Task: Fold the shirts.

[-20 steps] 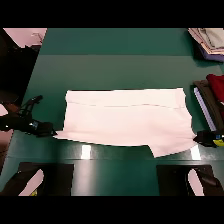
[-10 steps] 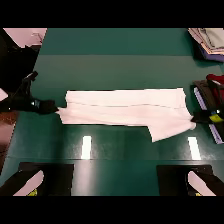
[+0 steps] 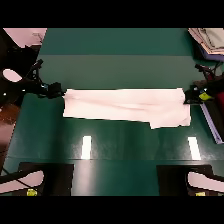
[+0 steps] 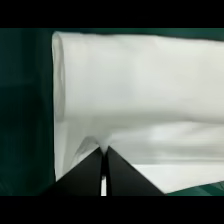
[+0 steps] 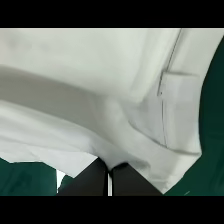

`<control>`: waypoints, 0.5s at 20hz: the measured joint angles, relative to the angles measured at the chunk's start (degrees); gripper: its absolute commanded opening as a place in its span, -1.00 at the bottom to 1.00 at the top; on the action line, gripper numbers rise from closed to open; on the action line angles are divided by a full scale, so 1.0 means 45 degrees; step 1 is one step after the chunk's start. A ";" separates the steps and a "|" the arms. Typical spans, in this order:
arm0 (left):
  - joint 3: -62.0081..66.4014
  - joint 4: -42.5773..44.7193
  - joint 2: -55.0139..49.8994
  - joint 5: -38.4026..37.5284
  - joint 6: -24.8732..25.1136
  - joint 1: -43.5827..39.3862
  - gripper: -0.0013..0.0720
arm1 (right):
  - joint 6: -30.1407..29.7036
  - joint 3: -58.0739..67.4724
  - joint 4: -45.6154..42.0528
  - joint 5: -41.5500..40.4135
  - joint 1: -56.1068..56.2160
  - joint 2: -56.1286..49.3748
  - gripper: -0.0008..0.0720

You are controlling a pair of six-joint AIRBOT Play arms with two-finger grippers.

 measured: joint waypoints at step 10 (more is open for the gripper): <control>0.0267 -0.0981 -0.1156 0.2438 0.0364 -0.0010 0.54 | 0.0534 0.2875 0.0199 -0.1103 0.0015 -0.2662 -0.12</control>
